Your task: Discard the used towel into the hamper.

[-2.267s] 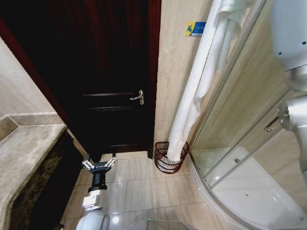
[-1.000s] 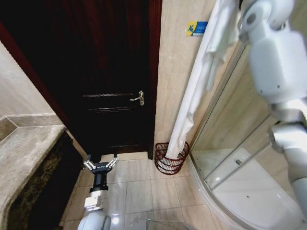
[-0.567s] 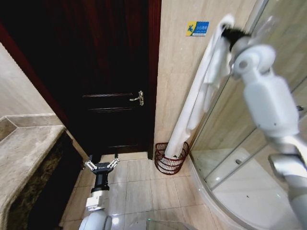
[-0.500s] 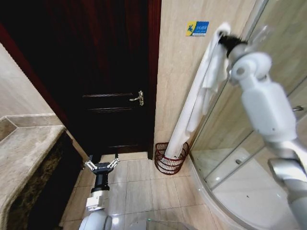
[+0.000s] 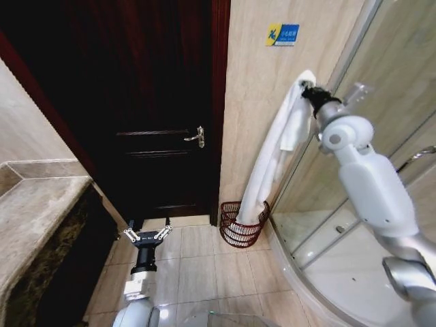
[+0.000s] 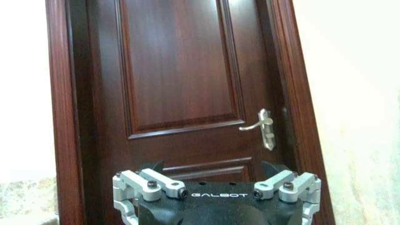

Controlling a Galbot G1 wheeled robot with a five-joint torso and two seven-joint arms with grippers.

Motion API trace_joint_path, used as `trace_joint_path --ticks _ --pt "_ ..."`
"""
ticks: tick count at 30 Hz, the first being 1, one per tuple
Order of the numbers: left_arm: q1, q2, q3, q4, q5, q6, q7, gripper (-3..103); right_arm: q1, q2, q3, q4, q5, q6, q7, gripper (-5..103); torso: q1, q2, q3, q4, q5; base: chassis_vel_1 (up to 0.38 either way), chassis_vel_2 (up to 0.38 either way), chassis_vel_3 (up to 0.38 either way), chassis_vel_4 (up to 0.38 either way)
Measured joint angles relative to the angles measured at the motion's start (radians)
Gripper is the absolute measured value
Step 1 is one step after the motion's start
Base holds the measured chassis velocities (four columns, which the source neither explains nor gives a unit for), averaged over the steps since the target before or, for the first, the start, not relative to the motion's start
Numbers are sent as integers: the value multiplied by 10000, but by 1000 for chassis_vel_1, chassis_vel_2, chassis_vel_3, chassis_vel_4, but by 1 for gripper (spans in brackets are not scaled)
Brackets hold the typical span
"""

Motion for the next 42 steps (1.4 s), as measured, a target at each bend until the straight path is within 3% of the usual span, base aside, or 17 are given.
trace_joint_path --ticks 8,26,42 --pt "39 1 39 31 94 -68 58 100 -2357 -337 986 1418 -415 63 -327 3 -214 -465 -250 2 2 0 0 0 0" --pt "169 1 70 64 117 -270 61 100 -4489 -470 2464 2688 -627 304 -507 3 -637 -1408 -776 2 -1 -3 2 2 -2" --pt "189 1 23 -34 26 -313 11 100 -6821 233 2897 4661 -1450 229 -55 3 -996 -2210 -1211 3 0 -67 64 67 -59"
